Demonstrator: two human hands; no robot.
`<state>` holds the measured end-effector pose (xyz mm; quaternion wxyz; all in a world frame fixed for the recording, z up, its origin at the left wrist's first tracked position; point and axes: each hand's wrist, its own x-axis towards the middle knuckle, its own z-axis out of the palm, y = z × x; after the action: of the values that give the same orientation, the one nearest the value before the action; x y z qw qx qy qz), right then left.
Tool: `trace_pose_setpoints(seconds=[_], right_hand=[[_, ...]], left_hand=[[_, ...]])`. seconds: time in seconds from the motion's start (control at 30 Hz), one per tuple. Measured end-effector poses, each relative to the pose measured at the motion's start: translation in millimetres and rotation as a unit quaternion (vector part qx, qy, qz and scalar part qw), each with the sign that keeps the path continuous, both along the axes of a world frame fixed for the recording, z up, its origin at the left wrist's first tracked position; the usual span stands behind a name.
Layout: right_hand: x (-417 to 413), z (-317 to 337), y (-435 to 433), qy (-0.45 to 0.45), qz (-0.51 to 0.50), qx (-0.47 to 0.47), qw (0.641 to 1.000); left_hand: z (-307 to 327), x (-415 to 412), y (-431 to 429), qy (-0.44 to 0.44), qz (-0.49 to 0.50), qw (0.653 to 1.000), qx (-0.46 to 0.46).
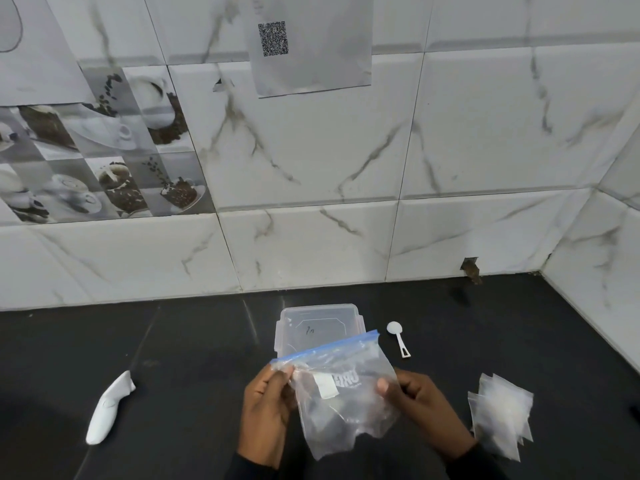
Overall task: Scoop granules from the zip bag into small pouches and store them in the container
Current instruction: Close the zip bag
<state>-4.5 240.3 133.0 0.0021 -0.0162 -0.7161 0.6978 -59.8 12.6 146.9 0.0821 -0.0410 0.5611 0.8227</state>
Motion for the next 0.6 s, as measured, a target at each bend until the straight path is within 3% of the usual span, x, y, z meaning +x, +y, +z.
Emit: trace_pose_setpoints(seconds=[0.17,0.3,0.4,0.47,0.6], right_hand=[[-1,3,-9,0.002,-0.074,-0.047,0.996],[-3,9,-14,0.019,-0.143,-0.021,0.989],[-3,13,-15,0.032,-0.142,0.006,0.989],[-3,13,-14,0.045,-0.136,0.044,0.989],[-5,12,-10,0.071,-0.114,0.080,0.988]], left_hand=[[-7,4,10,0.046,0.009,0.997,-0.065],[-20,9,9,0.072,0.003,0.993,-0.096],[-19,12,5,0.111,-0.058,0.986,-0.106],[-19,12,4,0.147,-0.091,0.971,-0.168],[-21,9,-2,0.152,-0.065,0.961,-0.223]])
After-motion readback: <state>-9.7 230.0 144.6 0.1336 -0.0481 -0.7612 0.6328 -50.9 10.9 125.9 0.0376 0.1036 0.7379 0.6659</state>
